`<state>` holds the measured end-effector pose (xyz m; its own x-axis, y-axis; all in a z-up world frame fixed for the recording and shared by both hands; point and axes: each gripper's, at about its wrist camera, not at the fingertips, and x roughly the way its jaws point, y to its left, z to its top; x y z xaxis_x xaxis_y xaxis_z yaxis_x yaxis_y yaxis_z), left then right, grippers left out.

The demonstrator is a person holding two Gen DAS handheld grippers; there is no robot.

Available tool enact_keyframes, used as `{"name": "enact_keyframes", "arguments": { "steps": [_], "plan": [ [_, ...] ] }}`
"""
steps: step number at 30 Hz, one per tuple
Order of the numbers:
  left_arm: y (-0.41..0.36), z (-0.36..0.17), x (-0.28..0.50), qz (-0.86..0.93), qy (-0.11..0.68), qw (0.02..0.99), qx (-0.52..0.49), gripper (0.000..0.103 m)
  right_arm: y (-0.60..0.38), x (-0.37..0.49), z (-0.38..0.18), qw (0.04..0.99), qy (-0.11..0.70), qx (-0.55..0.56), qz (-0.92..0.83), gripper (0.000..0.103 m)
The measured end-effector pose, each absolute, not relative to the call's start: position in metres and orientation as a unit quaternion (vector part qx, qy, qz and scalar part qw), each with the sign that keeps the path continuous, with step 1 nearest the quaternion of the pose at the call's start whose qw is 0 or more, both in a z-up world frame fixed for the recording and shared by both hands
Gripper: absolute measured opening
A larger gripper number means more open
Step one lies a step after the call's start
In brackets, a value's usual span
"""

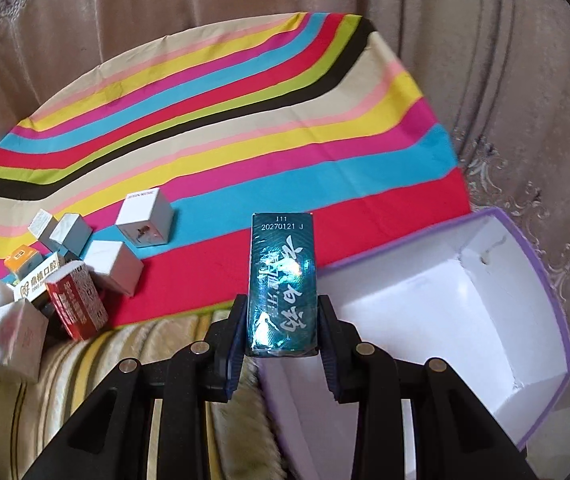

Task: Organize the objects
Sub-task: 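Grasp the teal packet with the right gripper while the left gripper holds the white bottle, then carry the teal packet into the purple-rimmed box and open the right gripper while the left drops the bottle there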

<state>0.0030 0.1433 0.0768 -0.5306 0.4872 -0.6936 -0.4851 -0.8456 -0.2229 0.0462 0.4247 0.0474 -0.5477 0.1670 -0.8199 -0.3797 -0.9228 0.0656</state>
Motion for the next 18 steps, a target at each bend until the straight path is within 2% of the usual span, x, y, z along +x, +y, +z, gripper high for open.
{"name": "enact_keyframes", "arguments": {
  "steps": [18],
  "plan": [
    [0.278, 0.065, 0.028, 0.792, 0.012, 0.428, -0.435, 0.030, 0.472, 0.113, 0.048, 0.231, 0.152, -0.438, 0.856, 0.034]
  ]
}}
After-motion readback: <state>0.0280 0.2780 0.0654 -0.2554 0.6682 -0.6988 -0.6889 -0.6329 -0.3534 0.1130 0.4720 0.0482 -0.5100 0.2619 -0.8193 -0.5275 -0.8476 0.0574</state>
